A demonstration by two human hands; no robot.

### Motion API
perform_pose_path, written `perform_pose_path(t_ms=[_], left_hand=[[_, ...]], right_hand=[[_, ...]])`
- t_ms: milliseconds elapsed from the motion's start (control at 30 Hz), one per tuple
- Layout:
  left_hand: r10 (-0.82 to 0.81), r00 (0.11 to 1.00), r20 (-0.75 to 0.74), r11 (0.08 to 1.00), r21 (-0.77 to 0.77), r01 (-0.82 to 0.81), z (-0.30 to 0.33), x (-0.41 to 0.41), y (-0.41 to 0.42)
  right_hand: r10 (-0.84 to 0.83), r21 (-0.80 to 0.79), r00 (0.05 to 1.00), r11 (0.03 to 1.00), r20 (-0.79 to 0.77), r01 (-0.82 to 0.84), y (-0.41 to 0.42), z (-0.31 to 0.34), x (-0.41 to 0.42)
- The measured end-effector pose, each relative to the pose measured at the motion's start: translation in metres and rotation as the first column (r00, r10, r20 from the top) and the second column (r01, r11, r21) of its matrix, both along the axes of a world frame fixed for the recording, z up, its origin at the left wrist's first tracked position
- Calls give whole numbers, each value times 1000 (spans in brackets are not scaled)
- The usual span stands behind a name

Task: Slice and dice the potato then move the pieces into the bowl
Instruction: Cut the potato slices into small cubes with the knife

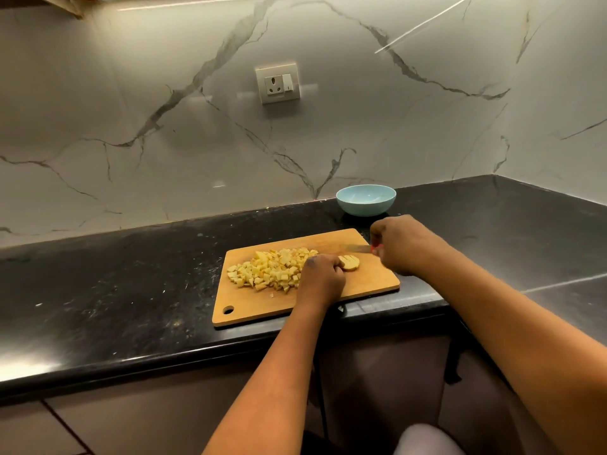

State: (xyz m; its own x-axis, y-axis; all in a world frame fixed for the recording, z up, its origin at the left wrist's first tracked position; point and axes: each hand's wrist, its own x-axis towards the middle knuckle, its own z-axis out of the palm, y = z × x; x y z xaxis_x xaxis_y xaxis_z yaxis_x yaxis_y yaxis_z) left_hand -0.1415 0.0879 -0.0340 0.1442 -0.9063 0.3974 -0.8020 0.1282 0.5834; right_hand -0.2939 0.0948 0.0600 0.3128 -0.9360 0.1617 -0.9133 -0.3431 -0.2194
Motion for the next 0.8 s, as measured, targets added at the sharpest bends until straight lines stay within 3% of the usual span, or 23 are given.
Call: perform_pose_path(t_ms=[433,800], left_hand=[[6,1000,11,998,58,-6,-1,2,-7],[-6,999,46,998,63,3,-1,1,-9]], right_hand=[[-15,49,1000,999,6,14,-5,-23,12],[6,38,987,999,-162,0,17,0,16]])
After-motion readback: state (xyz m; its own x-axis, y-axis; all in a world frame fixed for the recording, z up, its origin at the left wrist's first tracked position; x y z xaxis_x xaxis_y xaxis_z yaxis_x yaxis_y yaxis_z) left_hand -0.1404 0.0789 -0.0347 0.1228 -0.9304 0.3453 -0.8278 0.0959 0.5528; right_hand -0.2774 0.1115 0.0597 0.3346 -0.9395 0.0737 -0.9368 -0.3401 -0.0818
